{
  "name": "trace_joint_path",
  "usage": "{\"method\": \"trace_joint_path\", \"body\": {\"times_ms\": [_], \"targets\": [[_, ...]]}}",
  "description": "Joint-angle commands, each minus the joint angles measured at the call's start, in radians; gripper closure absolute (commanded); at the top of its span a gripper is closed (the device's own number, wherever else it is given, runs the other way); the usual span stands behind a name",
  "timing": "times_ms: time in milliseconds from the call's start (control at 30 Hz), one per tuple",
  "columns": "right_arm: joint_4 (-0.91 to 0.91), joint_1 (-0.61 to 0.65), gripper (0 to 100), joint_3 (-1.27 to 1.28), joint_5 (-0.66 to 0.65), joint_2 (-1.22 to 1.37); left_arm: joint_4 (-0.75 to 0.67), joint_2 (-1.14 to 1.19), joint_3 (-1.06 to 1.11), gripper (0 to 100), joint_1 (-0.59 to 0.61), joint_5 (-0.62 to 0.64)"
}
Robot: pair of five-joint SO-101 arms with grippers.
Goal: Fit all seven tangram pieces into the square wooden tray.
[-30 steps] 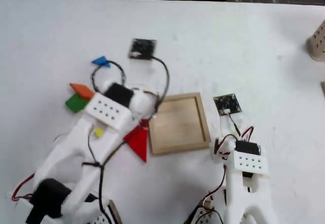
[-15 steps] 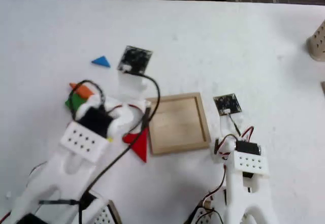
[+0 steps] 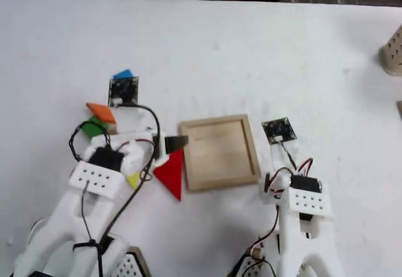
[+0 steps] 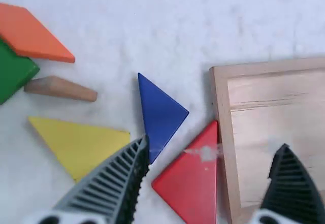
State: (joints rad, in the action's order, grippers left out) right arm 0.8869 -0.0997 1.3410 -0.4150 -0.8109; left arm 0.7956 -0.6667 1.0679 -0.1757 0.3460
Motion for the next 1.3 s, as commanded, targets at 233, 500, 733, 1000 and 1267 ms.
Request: {"method": "trace_joint_path", "body": {"times_ms": [233,500,733,1000,1267], "targets": [[-0.013,0.008,98.1,-0.008,-0.011,-0.025,0.066,0.398,-0.261,63,0.073,0.043],[-0.013,0.008,98.1,-0.008,-0.011,-0.025,0.199,0.753,-0.551,63,0.096,0.046],[-0.013,0.008,98.1,-0.008,-0.011,-0.025,0.298,0.958,-0.740,63,0.097,0.080],[-0.013,0.008,98.1,-0.008,-0.011,-0.025,0.396,1.004,-0.783,63,0.097,0.080],[-0.013,0.008,98.1,-0.008,-0.011,-0.025,0.408,1.006,-0.784,78,0.099,0.077]]}}
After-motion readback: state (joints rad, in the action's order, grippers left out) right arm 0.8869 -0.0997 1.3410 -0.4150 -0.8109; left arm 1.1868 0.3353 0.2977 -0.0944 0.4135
